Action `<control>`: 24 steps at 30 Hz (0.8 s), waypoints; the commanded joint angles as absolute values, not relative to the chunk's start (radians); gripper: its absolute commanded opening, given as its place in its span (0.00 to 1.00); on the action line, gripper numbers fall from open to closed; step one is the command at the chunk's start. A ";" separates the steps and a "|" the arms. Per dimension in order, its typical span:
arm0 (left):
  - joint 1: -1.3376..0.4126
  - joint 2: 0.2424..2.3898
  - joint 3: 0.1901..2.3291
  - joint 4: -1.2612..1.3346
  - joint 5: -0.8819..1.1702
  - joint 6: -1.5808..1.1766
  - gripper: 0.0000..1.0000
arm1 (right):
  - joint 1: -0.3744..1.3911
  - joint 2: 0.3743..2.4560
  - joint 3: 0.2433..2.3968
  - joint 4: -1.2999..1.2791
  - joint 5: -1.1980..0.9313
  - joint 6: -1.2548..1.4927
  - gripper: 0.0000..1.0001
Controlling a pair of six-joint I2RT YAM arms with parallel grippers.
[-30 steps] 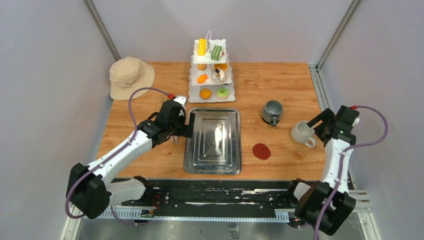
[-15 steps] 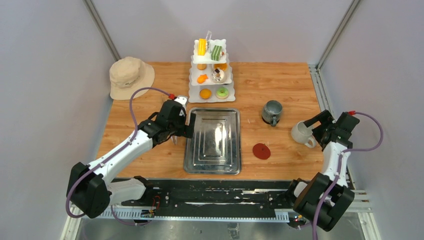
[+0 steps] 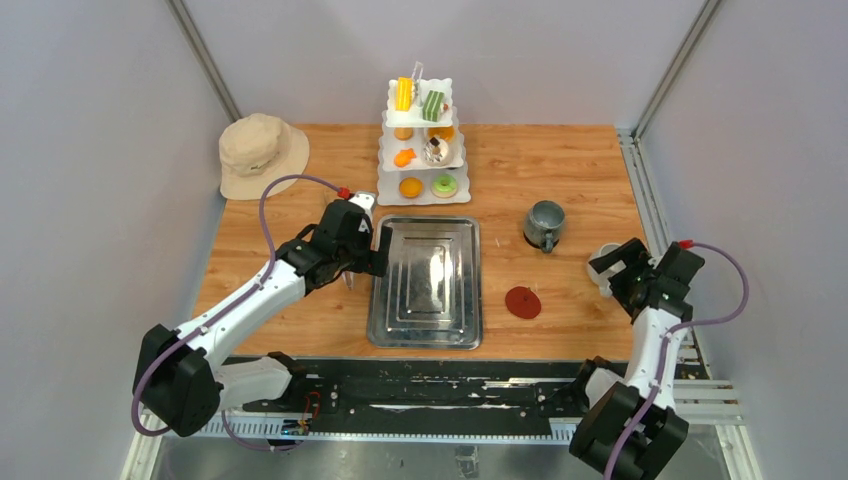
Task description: Serve the afternoon tea
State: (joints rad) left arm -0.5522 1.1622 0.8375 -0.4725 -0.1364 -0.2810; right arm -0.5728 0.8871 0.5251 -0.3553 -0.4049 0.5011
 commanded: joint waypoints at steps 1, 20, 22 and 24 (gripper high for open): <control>-0.558 1.140 0.850 -0.443 -0.113 -0.284 0.98 | -0.515 0.865 0.534 -0.453 -0.319 0.454 0.92; -0.559 1.115 0.830 -0.444 -0.103 -0.295 0.98 | -0.311 1.187 0.736 -0.576 0.091 0.371 0.33; -0.558 1.117 0.830 -0.440 -0.102 -0.299 0.98 | -0.310 1.171 0.727 -0.571 0.077 0.370 0.18; -0.558 1.121 0.831 -0.439 -0.098 -0.301 0.98 | -0.288 1.150 0.732 -0.580 0.096 0.356 0.01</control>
State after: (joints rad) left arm -0.5522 1.1332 0.8375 -0.4648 -0.1078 -0.2924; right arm -0.3176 1.1900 0.7238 -0.5472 0.0521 0.3634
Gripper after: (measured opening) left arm 0.981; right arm 0.161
